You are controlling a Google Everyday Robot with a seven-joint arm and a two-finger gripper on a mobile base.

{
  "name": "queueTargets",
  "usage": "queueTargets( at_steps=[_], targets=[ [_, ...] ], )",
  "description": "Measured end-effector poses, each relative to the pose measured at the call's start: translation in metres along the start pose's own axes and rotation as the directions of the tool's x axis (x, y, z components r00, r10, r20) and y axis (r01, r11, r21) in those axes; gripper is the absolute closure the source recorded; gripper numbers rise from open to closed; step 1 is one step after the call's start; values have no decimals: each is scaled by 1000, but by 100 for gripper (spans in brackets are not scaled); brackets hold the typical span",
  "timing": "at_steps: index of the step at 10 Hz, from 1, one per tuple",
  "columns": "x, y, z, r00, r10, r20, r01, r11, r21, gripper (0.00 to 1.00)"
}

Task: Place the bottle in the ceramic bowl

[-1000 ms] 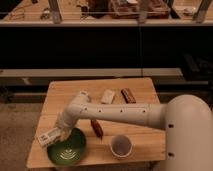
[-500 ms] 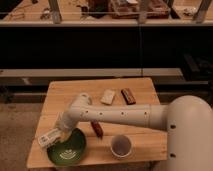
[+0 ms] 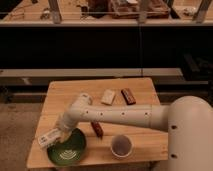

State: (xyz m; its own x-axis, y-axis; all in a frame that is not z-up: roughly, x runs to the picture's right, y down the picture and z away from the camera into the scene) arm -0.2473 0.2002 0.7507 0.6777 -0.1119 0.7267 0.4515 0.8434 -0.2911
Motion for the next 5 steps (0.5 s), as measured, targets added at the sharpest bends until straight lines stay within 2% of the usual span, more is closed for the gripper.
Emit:
queueTargets(
  at_steps=[1, 3, 4, 5],
  targets=[
    [-4, -2, -7, 1000, -7, -1, 7, 1000, -4, 50],
    [-14, -5, -29, 1000, -18, -13, 18, 1000, -17, 28],
    [-12, -2, -35, 1000, -11, -19, 10, 1000, -22, 21],
    [-9, 3, -37, 1000, -2, -22, 1, 1000, -30, 20]
  ],
)
